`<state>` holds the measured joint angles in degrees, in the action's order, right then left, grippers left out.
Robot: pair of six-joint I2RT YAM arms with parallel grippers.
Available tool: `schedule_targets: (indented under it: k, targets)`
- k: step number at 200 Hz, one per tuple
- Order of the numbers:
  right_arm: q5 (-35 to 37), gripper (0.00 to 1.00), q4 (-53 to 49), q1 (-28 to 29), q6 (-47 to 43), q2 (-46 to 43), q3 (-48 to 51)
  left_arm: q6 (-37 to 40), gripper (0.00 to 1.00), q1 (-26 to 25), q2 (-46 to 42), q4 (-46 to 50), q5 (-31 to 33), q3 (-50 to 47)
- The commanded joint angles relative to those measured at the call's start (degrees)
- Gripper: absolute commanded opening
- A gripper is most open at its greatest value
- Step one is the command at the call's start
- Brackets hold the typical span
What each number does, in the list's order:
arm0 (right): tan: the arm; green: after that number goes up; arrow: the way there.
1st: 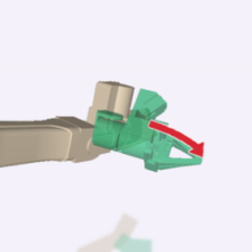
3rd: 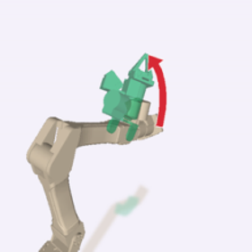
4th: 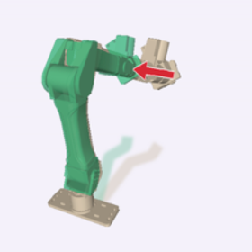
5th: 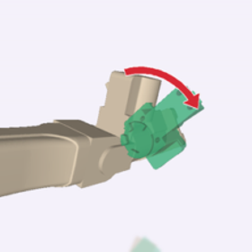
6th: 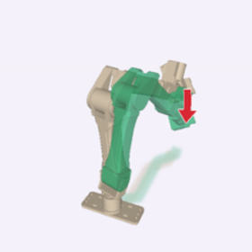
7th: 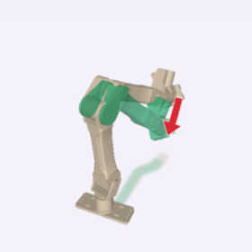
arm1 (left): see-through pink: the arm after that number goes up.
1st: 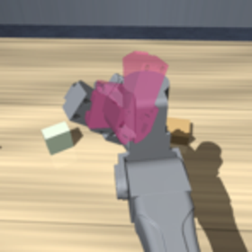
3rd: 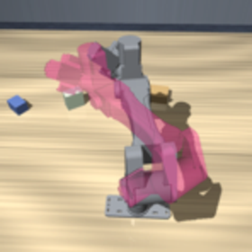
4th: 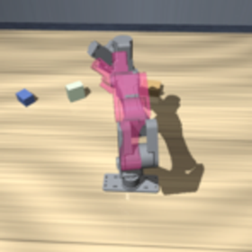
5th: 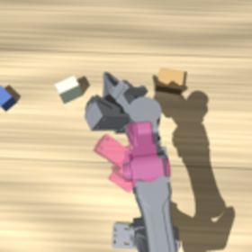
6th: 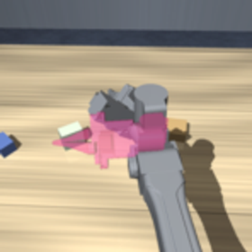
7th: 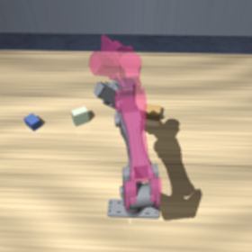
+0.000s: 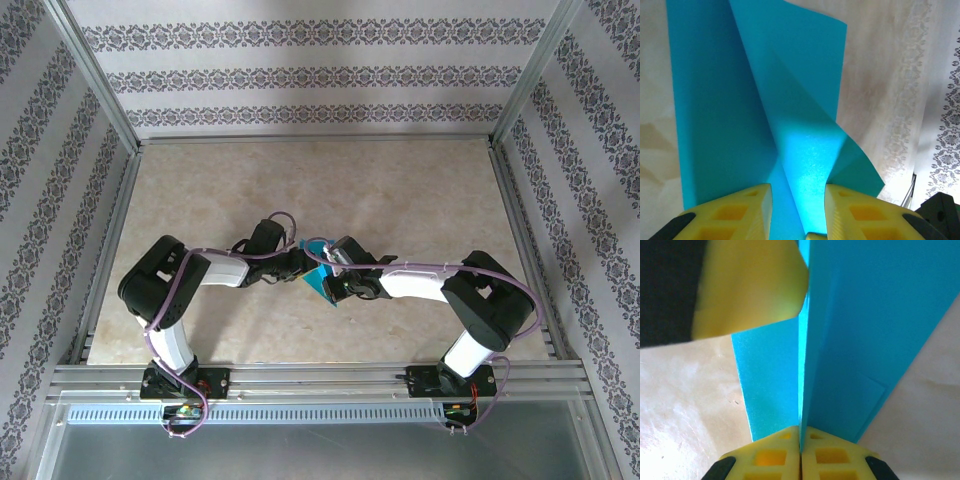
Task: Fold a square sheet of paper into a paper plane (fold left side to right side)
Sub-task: Fourth fold the wing at the center of the table.
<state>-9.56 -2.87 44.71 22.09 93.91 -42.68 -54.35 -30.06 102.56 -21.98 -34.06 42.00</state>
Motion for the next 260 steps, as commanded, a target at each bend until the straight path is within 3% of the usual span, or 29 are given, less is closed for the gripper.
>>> schedule_targets:
  k: [1, 132, 260]
  targets:
    - [-1.03, 0.1, -2.58, -0.41, -0.83, 1.8, 1.46, -0.33, 0.34, -0.83, 1.29, -2.5, 0.4, 1.94]
    - [-2.37, 0.1, -2.77, -1.63, -1.61, 2.16, 1.02, 3.44, 0.36, -0.94, 3.93, 4.7, 1.54, 6.68]
    - [-6.67, 0.24, -2.6, -3.04, -0.48, -1.73, -1.18, 5.13, 0.36, -0.92, 5.48, 10.59, 3.69, 7.55]
